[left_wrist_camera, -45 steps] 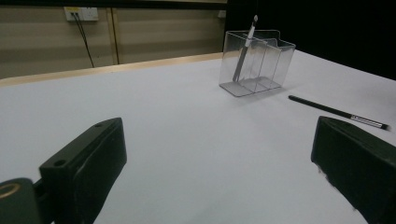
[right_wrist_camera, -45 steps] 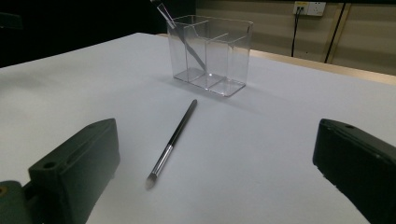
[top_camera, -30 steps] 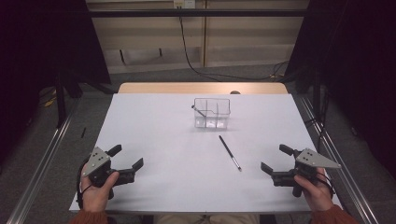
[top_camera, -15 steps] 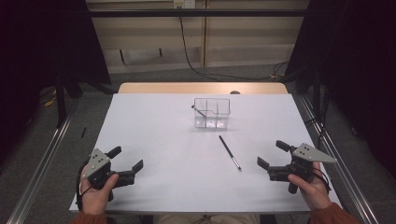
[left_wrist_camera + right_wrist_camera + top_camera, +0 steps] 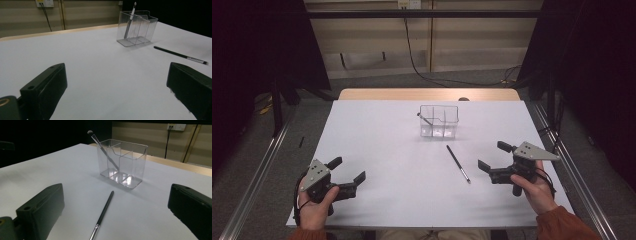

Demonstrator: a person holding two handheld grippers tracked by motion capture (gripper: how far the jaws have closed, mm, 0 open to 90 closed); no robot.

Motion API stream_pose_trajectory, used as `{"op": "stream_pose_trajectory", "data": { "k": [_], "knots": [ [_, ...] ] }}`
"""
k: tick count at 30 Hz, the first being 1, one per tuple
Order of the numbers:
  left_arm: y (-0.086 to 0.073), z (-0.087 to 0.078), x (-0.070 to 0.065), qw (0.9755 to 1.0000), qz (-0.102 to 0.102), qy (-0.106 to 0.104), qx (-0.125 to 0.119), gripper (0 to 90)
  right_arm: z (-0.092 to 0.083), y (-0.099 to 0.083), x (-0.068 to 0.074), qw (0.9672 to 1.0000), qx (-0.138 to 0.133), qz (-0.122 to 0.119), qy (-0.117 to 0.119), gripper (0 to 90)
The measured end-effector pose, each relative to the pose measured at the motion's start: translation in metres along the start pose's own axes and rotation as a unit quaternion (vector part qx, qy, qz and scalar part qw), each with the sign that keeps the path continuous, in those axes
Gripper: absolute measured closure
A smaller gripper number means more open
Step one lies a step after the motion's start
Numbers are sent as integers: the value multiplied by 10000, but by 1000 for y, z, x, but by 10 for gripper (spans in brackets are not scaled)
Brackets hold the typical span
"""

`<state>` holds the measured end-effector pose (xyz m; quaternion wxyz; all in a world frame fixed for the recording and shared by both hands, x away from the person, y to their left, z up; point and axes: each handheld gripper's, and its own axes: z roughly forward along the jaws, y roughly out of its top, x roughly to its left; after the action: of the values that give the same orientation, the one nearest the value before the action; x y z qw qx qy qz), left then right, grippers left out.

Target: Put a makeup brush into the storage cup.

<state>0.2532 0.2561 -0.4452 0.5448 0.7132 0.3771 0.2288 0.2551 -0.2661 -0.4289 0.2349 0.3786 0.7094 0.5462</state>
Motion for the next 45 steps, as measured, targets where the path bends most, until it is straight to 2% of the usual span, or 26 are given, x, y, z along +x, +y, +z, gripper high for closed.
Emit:
{"op": "stream_pose_trajectory", "data": {
  "k": [5,13,19,22,24,30,38,39,41,43,45],
  "knots": [
    [0,0,2,10000,14,61,-3,33,15,5,0,9998,157,-17,90,7],
    [1,1,0,10000,92,9,14,33,36,14,0,9994,280,-136,156,7],
    [1,1,-3,9999,160,-40,6,33,49,20,0,9982,519,-159,273,8],
    [1,1,-3,9999,155,-61,-2,32,55,23,-2,9972,638,-117,366,10],
    [1,2,-3,9999,156,-57,2,33,59,26,-3,9951,856,-125,483,18],
    [1,2,-3,9998,171,-68,-19,33,65,31,-4,9908,1235,-250,496,24],
    [1,1,-2,9999,135,-47,-35,33,74,29,-5,9808,1833,-325,590,29],
    [1,1,-2,9999,155,-46,-31,33,75,28,-4,9784,1962,-291,576,29],
    [2,1,-2,9998,194,-58,-24,33,80,28,-3,9693,2354,-347,625,32],
    [2,1,-2,9998,202,-59,-23,33,83,29,-2,9652,2492,-259,748,36],
    [2,1,-2,9998,204,-53,-23,33,86,31,1,9632,2567,-338,722,34]
  ]
}}
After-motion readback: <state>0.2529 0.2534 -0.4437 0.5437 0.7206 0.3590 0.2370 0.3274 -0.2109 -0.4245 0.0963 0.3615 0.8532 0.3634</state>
